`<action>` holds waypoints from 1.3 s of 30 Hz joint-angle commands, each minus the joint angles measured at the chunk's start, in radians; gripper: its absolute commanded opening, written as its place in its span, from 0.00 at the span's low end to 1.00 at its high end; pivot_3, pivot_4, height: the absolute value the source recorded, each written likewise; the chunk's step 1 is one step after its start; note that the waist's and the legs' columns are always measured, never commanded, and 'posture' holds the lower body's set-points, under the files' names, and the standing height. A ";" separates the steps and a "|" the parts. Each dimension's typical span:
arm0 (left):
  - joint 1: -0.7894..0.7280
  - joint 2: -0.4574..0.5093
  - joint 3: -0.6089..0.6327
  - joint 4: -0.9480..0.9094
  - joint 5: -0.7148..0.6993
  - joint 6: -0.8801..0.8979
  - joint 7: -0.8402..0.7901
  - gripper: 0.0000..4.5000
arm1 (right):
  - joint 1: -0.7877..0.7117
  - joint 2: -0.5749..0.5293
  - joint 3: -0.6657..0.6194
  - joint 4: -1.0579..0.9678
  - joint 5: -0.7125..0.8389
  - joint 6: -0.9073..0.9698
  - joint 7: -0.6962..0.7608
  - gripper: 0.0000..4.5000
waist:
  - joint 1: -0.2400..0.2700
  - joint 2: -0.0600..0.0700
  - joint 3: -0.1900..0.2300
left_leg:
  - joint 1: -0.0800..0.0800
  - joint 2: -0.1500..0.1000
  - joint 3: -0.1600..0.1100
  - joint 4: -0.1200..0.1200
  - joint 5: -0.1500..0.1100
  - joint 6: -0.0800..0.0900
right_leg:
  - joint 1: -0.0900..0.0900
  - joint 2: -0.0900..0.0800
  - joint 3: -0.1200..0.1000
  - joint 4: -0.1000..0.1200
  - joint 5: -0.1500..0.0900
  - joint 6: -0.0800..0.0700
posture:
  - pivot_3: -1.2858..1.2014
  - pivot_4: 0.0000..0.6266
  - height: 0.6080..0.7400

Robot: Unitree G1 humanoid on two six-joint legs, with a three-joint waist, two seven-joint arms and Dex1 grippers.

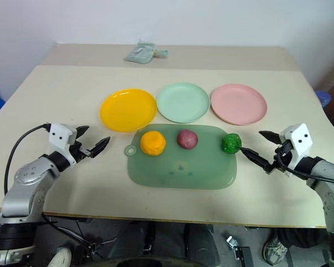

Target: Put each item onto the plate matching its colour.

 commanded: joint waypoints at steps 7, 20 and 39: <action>-0.001 -0.002 0.019 -0.034 -0.028 -0.014 -0.004 1.00 | 0.001 0.019 -0.020 0.009 -0.006 -0.068 -0.001 0.99 | 0.000 0.000 0.000 | 0.000 0.000 0.000 0.000 0.000 0.000 | 0.000 0.000 0.000 0.000 0.000 0.000 | 0.52 0.24 1.00; -0.025 0.005 -0.005 -0.065 -0.108 0.021 -0.058 1.00 | 0.036 0.069 -0.011 -0.075 0.008 -0.078 -0.032 0.99 | 0.000 0.000 0.000 | 0.000 0.000 0.000 0.000 0.000 0.000 | 0.000 0.000 0.000 0.000 0.000 0.000 | 0.52 0.24 1.00; -0.170 0.048 -0.283 -0.030 -0.058 -0.009 -0.327 1.00 | -0.013 0.032 0.140 -0.482 0.240 0.215 -0.040 0.99 | 0.001 0.000 0.000 | 0.000 0.000 0.000 0.000 0.000 0.001 | 0.000 0.000 0.001 0.000 0.000 0.001 | 0.52 0.24 1.00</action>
